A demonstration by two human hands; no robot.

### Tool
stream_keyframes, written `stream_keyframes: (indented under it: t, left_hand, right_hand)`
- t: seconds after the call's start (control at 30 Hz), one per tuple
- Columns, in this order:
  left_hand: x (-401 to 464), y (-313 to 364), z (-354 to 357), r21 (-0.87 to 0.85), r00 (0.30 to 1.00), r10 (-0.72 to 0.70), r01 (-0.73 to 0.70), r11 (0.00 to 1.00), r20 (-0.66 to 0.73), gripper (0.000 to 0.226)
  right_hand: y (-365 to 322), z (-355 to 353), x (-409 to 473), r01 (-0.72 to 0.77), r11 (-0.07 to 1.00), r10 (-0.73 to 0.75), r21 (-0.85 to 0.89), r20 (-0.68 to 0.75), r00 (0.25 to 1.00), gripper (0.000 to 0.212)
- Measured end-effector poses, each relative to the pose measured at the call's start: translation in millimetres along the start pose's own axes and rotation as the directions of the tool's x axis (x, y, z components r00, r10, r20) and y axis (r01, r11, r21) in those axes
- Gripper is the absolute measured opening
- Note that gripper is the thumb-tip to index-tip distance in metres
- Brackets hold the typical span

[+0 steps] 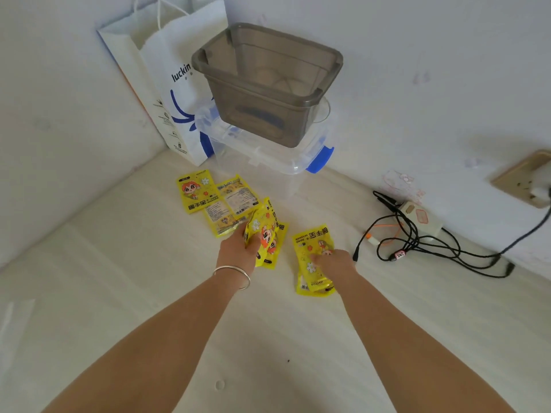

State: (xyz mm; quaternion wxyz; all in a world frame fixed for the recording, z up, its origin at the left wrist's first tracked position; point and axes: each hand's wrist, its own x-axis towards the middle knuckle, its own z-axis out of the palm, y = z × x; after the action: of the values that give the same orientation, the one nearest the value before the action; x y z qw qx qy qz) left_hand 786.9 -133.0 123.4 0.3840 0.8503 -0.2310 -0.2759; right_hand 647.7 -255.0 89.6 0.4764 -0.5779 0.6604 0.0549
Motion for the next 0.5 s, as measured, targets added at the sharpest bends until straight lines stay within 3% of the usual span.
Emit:
stream_keyframes:
  t: [0.1, 0.17, 0.27, 0.37, 0.5]
  left_hand:
    - [-13.7, 14.4, 12.8, -0.063, 0.997, -0.004, 0.008, 0.998, 0.072, 0.038]
    - [-23.8, 20.4, 24.2, -0.103, 0.987, 0.030, -0.013, 0.995, 0.159, 0.040]
    - [-44.4, 23.7, 44.7, -0.156, 0.946, 0.084, -0.036, 0.987, 0.314, 0.030]
    - [-74.8, 27.9, 70.9, -0.175, 0.880, 0.063, 0.024, 0.984, 0.470, 0.017]
    - [-128.4, 39.0, 109.2, -0.161, 0.733, 0.088, 0.030, 0.986, 0.674, 0.009]
  right_hand:
    - [15.0, -22.8, -16.1, 0.019, 0.969, -0.018, 0.246, -0.004, 1.000, 0.047]
    - [32.2, -33.0, -25.6, 0.023, 0.891, -0.038, 0.454, 0.023, 0.999, 0.053]
    - [63.8, -45.9, -50.7, -0.006, 0.712, -0.046, 0.702, 0.055, 0.997, 0.027]
    - [105.7, -57.2, -79.0, -0.007, 0.584, -0.030, 0.811, 0.031, 0.999, 0.028]
    - [177.7, -68.2, -116.7, -0.001, 0.468, 0.100, 0.884, -0.052, 0.994, 0.029]
